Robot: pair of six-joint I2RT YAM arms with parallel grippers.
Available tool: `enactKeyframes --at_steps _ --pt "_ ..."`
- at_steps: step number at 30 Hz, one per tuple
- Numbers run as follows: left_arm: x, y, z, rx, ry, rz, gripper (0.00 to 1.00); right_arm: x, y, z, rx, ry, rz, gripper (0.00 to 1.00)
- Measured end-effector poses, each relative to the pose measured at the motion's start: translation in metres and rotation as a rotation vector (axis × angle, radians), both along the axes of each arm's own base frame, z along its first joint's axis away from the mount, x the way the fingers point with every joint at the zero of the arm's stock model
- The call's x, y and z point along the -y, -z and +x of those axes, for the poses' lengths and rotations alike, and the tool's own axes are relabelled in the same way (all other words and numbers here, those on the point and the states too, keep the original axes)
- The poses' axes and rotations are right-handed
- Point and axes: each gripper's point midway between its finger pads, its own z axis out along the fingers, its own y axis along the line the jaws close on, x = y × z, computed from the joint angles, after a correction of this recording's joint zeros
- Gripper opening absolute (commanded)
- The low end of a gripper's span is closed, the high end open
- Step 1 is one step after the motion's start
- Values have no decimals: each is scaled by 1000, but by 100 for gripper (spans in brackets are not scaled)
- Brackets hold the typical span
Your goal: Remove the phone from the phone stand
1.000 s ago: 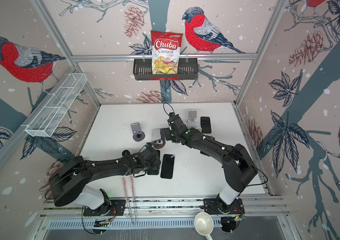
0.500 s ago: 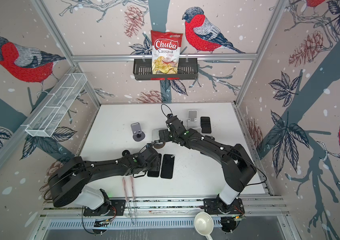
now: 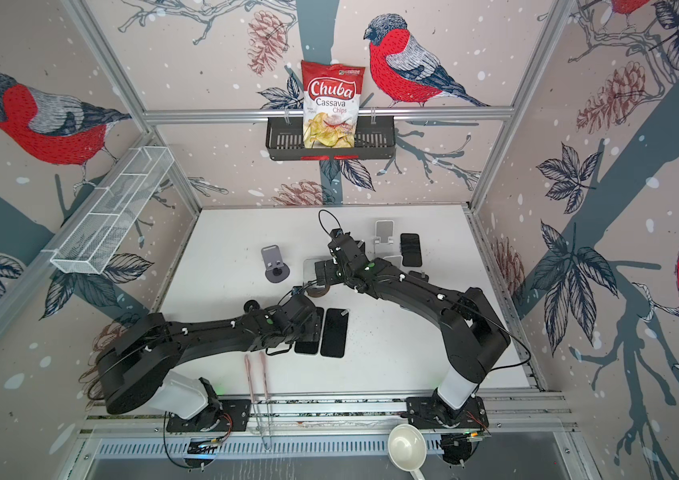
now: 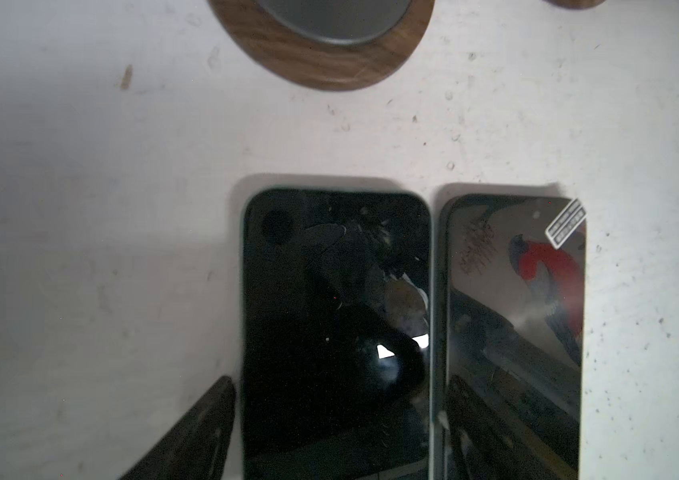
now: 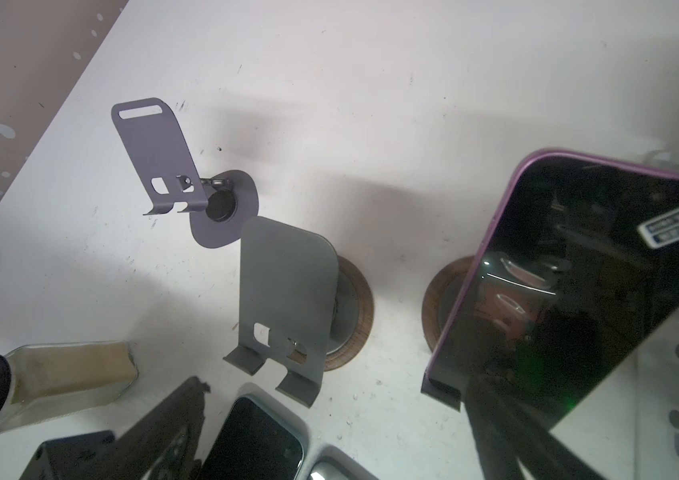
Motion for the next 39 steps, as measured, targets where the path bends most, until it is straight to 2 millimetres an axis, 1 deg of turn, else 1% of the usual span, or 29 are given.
enactKeyframes --at_steps 2,4,8,14,17,22,28,33,35,39 --pt "-5 -3 -4 -10 -3 4 86 -4 2 -1 -2 -7 -4 99" --pt "-8 -10 -5 4 -8 -1 89 -8 5 -2 -4 -15 -10 99" --pt "-11 -36 1 80 -27 -42 93 -17 9 -3 -5 -27 -20 99" --pt "-15 -72 9 190 -47 -103 94 -28 15 -1 -7 -33 -37 99" --pt "-18 -85 11 235 -47 -120 94 -34 17 -1 -10 -42 -41 99" --pt "-26 -101 9 302 -51 -162 94 -41 24 -1 -22 -51 -59 99" --pt "-40 -118 6 394 -67 -218 94 -49 33 5 -32 -55 -71 99" --pt "-49 -139 3 473 -67 -264 95 -57 37 10 -32 -56 -70 99" --pt "-53 -146 3 502 -74 -275 95 -59 41 13 -35 -50 -77 99" --pt "-55 -152 3 523 -79 -283 95 -62 48 19 -33 -38 -96 99"
